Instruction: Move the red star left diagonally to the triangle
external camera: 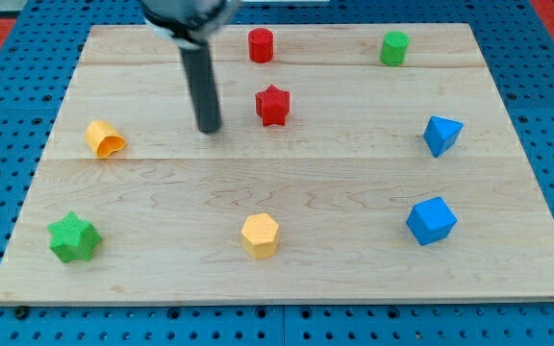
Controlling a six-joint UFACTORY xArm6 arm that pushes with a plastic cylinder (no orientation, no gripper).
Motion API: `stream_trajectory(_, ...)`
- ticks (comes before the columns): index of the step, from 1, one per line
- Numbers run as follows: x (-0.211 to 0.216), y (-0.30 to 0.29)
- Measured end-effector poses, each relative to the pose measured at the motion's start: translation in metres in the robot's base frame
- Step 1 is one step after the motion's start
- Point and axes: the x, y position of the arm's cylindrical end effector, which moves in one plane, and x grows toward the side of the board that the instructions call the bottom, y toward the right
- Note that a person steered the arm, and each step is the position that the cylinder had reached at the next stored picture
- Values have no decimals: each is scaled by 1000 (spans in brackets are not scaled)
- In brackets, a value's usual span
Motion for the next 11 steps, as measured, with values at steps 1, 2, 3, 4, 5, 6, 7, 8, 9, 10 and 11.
stream_trajectory(1, -6, 33)
stream_trajectory(2, -40, 49)
stream_trajectory(3, -55, 66)
stream_trajectory(4, -28, 70)
stream_trajectory(5, -27, 9)
stream_trajectory(6, -72, -6)
stream_trajectory(7, -89, 1)
stream_trajectory(8, -94, 30)
stream_trajectory(9, -94, 66)
stream_trajectory(10, -94, 82)
stream_trajectory(11, -94, 89)
